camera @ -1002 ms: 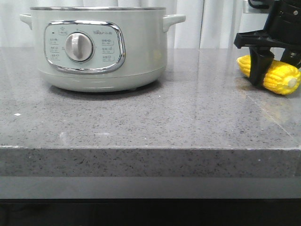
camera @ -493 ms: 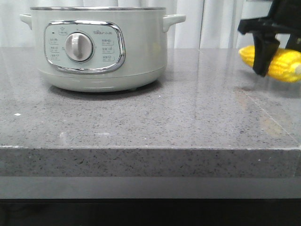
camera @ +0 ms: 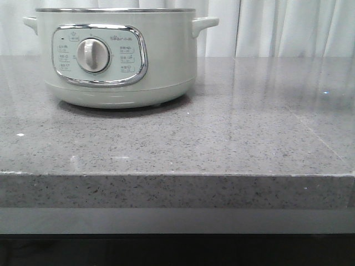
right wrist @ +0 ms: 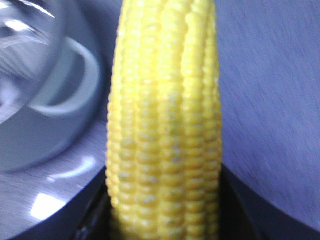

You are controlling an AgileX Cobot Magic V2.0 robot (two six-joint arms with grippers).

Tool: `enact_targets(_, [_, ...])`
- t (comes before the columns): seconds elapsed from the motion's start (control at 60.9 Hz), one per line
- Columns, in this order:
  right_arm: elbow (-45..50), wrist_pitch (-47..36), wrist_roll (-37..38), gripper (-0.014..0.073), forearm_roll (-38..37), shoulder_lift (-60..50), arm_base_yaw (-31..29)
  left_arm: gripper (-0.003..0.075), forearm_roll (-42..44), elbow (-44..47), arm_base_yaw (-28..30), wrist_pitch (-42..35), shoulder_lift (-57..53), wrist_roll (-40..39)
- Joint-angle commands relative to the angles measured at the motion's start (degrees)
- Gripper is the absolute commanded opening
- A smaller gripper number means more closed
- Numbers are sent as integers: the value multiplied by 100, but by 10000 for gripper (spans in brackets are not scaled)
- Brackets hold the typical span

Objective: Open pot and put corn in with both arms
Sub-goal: 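Lift the corn with the right gripper and carry it over the pot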

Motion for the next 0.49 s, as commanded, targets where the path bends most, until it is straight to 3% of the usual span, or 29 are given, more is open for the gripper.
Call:
enact_targets(0.0, [-477,-517,-276,277,283,-227,291,165,-85,-227,-25,-853,14,-28])
enact_targets(0.279, [-578,-1942,-644,277,527,-186,1204,165,-85,-227,-25,-853,14,-28])
enact_targets(0.476, [-722,-2159,-672,277,527,149,1546,165,-85,-227,-25,-853,14,-28])
